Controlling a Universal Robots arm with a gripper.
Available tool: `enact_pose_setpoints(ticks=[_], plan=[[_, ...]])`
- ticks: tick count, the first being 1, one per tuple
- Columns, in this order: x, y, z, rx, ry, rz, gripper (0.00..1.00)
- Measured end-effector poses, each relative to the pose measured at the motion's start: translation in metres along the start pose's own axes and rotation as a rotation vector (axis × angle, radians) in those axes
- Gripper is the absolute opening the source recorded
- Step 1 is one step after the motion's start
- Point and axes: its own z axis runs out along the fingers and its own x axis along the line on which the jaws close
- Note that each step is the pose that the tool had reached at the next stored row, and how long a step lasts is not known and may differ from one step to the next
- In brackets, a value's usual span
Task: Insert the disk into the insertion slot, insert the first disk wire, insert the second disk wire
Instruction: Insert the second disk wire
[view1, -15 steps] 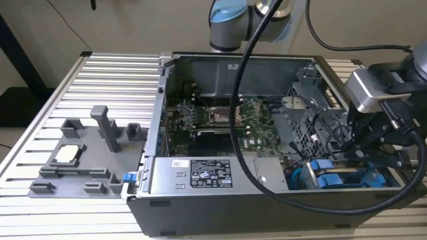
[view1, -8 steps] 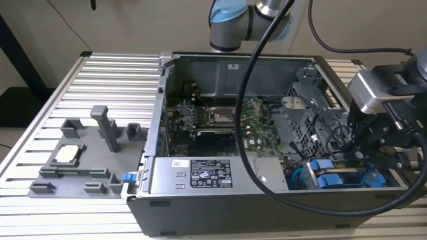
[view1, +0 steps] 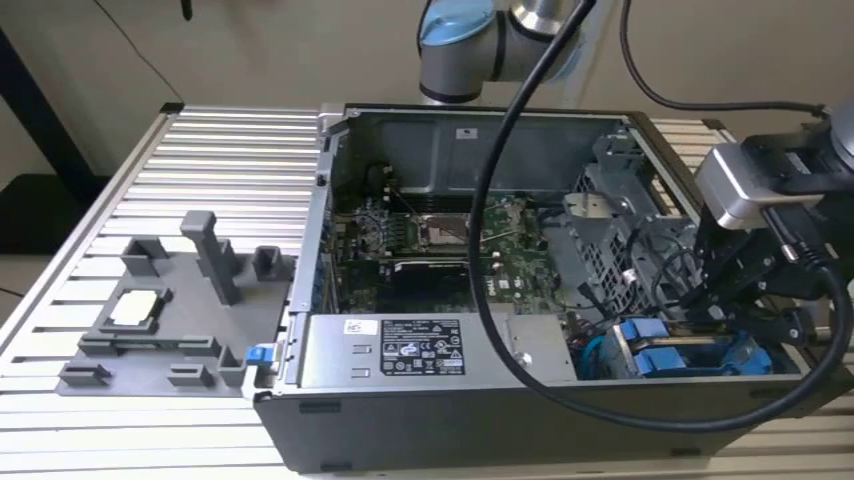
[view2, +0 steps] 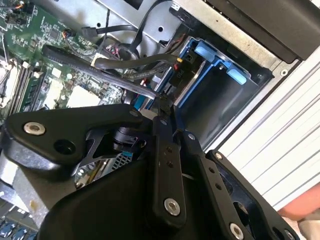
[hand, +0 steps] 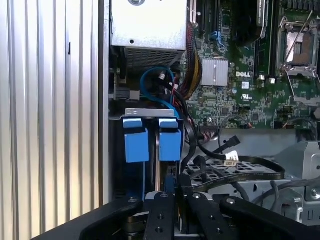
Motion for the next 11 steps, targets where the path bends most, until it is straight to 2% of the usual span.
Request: enact_pose_setpoints(ticks=[6, 11], plan=[[0.0005, -0.0036, 0.0031, -0.0134, -0.0004, 0.011, 0.16], [0.0012, -0.0056, 0.007, -0.0165, -0.0003, 0.016, 0.16]])
